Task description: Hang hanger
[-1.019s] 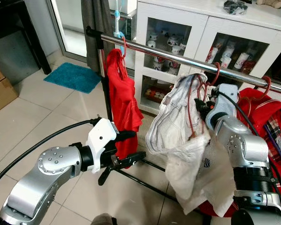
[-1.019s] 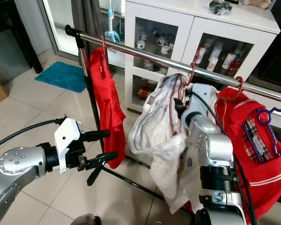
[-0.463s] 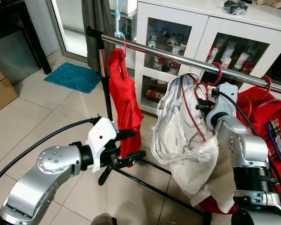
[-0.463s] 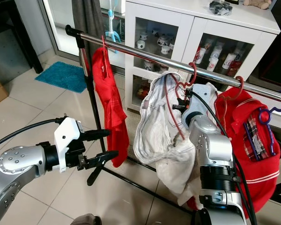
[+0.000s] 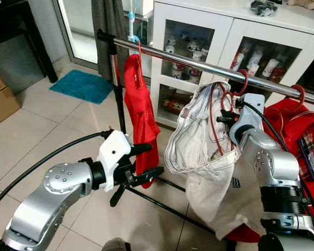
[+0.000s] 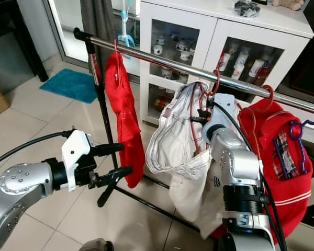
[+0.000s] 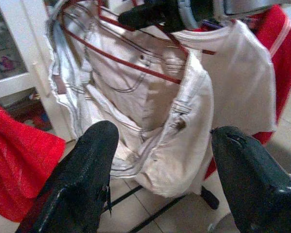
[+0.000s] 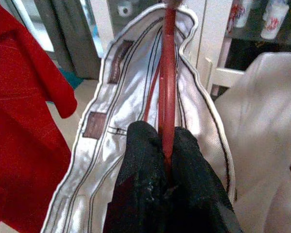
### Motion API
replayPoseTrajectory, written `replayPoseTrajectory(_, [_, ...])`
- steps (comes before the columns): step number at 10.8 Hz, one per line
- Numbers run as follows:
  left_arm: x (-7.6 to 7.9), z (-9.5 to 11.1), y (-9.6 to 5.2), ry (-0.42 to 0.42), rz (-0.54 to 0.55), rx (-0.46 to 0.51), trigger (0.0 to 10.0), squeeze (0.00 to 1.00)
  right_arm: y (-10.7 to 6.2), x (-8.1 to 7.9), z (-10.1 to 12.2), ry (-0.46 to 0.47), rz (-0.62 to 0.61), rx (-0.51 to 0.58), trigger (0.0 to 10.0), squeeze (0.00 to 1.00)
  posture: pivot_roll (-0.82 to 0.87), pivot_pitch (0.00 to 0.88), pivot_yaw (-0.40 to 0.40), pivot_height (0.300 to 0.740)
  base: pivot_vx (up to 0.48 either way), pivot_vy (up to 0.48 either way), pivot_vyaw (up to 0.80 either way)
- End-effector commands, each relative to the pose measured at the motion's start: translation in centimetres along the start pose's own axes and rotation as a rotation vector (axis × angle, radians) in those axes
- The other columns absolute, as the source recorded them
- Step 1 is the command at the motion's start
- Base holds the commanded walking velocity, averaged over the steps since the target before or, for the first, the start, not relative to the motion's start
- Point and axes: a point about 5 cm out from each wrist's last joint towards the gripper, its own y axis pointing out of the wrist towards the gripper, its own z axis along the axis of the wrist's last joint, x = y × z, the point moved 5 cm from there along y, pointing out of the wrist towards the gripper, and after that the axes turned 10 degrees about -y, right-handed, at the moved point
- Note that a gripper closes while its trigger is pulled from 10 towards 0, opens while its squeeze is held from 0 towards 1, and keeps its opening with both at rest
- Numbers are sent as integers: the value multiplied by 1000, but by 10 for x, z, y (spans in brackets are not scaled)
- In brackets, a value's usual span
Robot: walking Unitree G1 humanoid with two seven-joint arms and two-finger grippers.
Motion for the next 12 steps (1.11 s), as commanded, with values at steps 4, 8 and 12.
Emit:
replayPoseTrajectory(4, [-37, 13, 2, 17, 291, 125, 10000, 0, -29, -6, 38, -33, 22, 187, 0, 0, 63, 47, -37, 740, 0, 0, 0])
replayPoseTrajectory(8, [-33, 2, 11, 26, 295, 96, 10000, 0, -53, -28, 10, -27, 85, 172, 0, 0, 46, 41, -18, 740, 0, 0, 0])
replayPoseTrajectory(12, [-34, -2, 12, 32, 307, 92, 10000, 0, -60, -44, -9, -1, 94, 146, 0, 0, 53, 30, -30, 740, 0, 0, 0])
